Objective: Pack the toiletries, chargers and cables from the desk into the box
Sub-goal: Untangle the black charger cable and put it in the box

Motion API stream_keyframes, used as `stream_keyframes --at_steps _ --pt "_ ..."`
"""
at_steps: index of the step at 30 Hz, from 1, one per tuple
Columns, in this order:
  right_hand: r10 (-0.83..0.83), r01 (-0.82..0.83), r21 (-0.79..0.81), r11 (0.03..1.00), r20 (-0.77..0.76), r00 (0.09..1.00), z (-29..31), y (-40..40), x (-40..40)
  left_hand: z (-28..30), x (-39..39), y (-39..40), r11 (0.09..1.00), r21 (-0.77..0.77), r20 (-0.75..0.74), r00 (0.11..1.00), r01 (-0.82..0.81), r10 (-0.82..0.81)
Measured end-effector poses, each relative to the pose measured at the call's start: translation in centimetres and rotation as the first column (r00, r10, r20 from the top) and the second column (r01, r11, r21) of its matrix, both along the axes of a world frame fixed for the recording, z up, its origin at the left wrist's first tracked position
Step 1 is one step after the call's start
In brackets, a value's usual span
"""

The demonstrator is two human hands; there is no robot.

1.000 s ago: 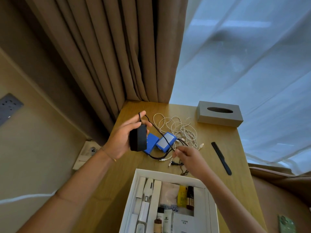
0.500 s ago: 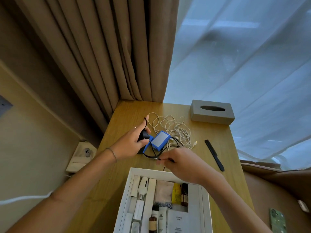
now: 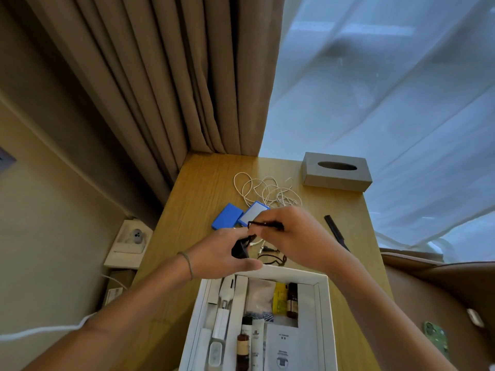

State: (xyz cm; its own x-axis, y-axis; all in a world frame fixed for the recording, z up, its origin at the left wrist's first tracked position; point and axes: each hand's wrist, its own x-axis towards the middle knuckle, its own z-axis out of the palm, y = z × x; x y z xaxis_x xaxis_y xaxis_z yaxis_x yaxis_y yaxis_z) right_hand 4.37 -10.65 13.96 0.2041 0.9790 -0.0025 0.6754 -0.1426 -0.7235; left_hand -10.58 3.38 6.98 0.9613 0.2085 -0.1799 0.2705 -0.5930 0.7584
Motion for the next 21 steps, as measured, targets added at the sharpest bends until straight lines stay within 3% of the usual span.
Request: stream_keyframes --at_steps 5,8,10,12,13,14,15,17,19,21 --pt "-0.113 0.118 0.024 0.993 -0.17 0.979 -1.4 -0.7 0.9 0.4 -1.2 -0.5 0.978 -0.193 0.001 0.996 -0.082 0.084" --pt "-0.213 0.228 0.012 0.974 -0.312 0.926 -2.3 -2.1 2.1 0.8 -2.2 0.2 0.888 -0.443 -0.033 0.992 -0.126 0.124" --pt "-0.267 0.263 -0.049 0.964 -0.165 0.949 -3.2 -2.9 2.8 1.1 -3.1 0.6 0.752 -0.639 -0.052 0.985 -0.161 0.166" --pt "-0.275 0.28 -0.127 0.951 0.058 0.96 -4.2 -3.6 3.2 1.4 -3.8 1.2 0.501 -0.84 -0.12 0.971 -0.209 0.204" --pt "-0.268 0.281 -0.157 0.947 0.1 0.958 -4.5 -3.8 3.3 1.5 -4.0 1.4 0.398 -0.889 -0.148 0.965 -0.226 0.219" --pt "-0.249 0.265 -0.188 0.946 0.101 0.963 -4.6 -4.1 3.3 1.4 -4.1 1.6 0.354 -0.903 -0.164 0.956 -0.244 0.242" --pt "-0.212 0.23 -0.23 0.946 0.098 0.972 -4.6 -4.2 3.2 1.3 -4.1 1.7 0.375 -0.885 -0.175 0.944 -0.275 0.28" --pt "-0.077 0.116 -0.32 0.94 0.134 0.988 -4.4 -4.4 2.3 0.6 -3.6 1.6 0.503 -0.769 -0.173 0.886 -0.395 0.431" --pt "0.062 -0.004 -0.352 0.936 0.154 0.986 -3.9 -4.3 0.6 0.1 -3.0 1.3 0.547 -0.656 -0.148 0.799 -0.52 0.582" --pt "0.163 -0.092 -0.336 0.937 0.188 0.968 -3.2 -3.8 -1.2 -0.3 -2.4 0.8 0.662 -0.506 -0.106 0.801 -0.554 0.589"
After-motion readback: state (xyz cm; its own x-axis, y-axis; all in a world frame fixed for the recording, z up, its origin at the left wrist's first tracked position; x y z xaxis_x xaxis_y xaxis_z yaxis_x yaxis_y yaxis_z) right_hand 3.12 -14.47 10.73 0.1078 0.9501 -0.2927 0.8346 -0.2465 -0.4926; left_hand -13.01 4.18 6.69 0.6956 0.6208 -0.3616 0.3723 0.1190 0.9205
